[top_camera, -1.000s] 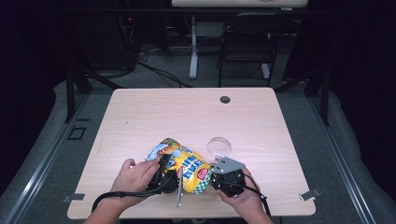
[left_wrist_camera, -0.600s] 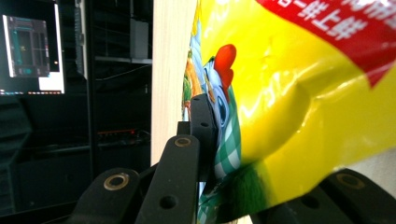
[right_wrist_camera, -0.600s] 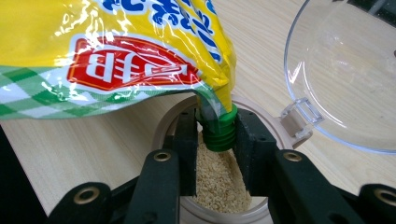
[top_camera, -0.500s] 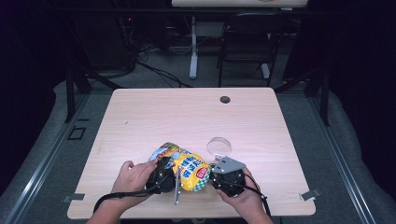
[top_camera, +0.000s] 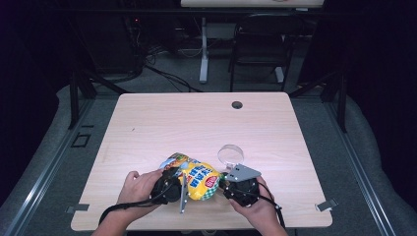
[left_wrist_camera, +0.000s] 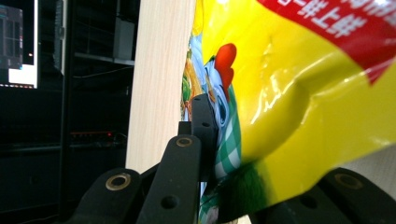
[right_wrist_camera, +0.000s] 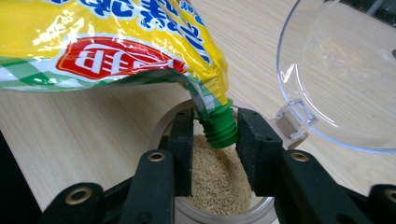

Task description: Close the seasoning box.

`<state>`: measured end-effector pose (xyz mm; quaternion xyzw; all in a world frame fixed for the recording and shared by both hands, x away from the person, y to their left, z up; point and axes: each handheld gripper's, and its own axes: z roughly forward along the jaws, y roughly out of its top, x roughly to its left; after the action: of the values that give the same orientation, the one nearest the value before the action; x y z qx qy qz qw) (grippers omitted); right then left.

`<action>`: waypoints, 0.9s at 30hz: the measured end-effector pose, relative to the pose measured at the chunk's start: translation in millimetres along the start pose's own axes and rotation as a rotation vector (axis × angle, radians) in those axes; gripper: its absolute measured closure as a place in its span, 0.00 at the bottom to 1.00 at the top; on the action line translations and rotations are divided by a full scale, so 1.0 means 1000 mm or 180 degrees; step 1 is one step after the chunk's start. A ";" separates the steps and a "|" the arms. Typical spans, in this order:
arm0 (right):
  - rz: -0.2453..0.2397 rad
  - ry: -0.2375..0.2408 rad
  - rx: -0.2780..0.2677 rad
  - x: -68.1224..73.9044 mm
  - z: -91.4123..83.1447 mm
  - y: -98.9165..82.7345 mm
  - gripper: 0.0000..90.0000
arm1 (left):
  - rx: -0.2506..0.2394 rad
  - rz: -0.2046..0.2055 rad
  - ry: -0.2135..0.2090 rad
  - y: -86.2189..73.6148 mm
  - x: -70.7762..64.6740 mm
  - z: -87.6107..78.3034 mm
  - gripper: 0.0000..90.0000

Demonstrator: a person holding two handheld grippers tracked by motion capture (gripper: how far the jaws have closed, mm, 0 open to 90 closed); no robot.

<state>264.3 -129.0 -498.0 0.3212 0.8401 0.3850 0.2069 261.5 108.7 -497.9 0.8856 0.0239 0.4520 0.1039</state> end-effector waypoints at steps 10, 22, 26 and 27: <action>0.0040 -0.0006 -0.0049 -0.002 -0.001 0.000 0.68 | -0.0039 -0.0112 -0.0090 -0.003 -0.001 0.003 0.97; 0.0061 -0.0021 -0.0069 -0.002 0.000 -0.001 0.65 | -0.0135 -0.0412 -0.0256 -0.013 0.000 0.006 0.97; 0.0054 -0.0026 -0.0063 -0.002 -0.001 -0.001 0.65 | -0.0176 -0.0473 -0.0300 -0.016 0.000 0.006 0.97; 0.0056 -0.0026 -0.0066 -0.002 -0.001 -0.001 0.65 | -0.0180 -0.0488 -0.0312 -0.016 0.000 0.006 0.97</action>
<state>264.8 -131.6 -497.8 0.3279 0.8323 0.3942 0.2103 267.1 123.8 -505.0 0.8990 0.0736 0.3994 0.1642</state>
